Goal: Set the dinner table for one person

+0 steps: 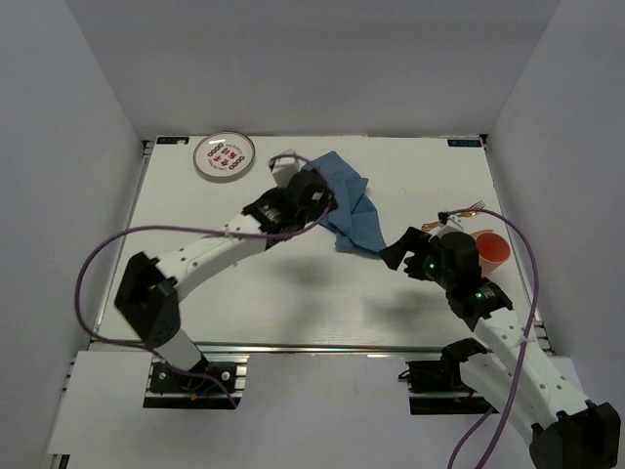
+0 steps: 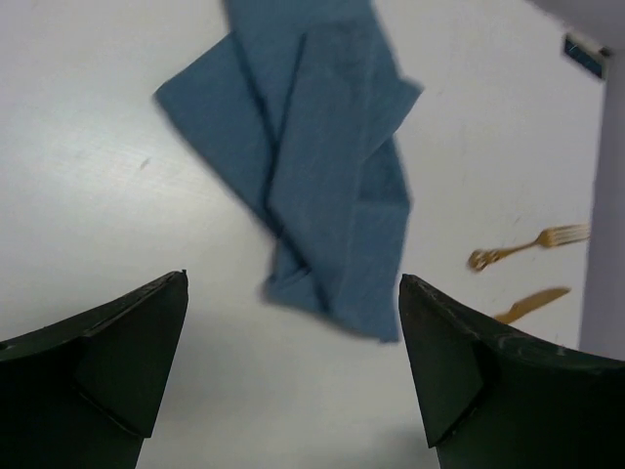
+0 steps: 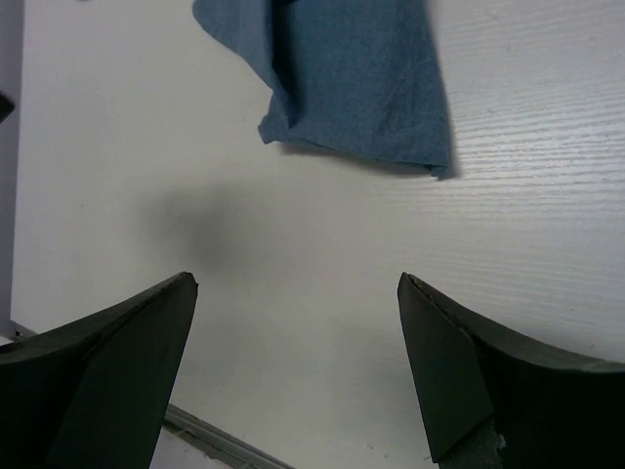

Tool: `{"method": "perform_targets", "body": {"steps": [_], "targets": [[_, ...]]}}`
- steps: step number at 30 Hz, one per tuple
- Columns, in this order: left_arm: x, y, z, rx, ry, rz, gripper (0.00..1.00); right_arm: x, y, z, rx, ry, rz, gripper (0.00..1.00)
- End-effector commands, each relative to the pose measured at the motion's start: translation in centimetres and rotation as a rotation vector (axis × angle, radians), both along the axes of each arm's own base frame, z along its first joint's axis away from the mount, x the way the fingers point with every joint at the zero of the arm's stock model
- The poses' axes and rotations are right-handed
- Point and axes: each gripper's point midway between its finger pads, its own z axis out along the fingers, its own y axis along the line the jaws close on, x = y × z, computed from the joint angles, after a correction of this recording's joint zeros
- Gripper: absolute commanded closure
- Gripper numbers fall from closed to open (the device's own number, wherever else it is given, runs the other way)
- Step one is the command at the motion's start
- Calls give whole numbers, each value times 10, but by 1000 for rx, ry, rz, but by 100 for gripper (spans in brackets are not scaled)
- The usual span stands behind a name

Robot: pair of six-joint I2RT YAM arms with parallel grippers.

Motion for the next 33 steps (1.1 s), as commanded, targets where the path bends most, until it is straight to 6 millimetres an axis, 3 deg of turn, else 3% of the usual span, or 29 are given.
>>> {"method": "perform_targets", "body": {"steps": [1,2,4,5,7,8,13,14,15,21,26,29,31,33], "targets": [[40,-14,24,61,-32,32,2,-4,0,22,27,-78,12,11],[58,-31,24,92,-24,22,2,-7,-3,26,32,-96,-2,11],[75,-38,18,142,6,35,2,-13,-11,27,31,-80,-35,11],[97,-52,17,143,6,43,2,-19,-12,35,45,-105,-36,11],[112,-58,8,176,34,58,2,-27,-14,40,55,-114,-30,11],[129,-70,6,179,12,61,2,-32,-14,47,69,-143,-21,11],[161,-91,-8,167,-88,22,2,-53,-11,57,108,-181,41,11],[168,-90,-23,186,-74,20,2,-56,-10,55,106,-176,52,11],[173,-93,-17,175,-92,25,2,-60,-9,53,110,-166,69,11],[184,-101,-44,207,-108,5,2,-72,-2,47,117,-155,140,11],[186,-96,-59,254,-101,22,3,-76,0,31,124,-134,152,11],[191,-92,-66,270,-97,22,20,-77,1,27,134,-132,156,11],[189,-90,-70,274,-85,25,42,-77,1,27,137,-130,156,11],[189,-91,-70,268,-84,20,44,-77,1,27,135,-133,158,11]]}}
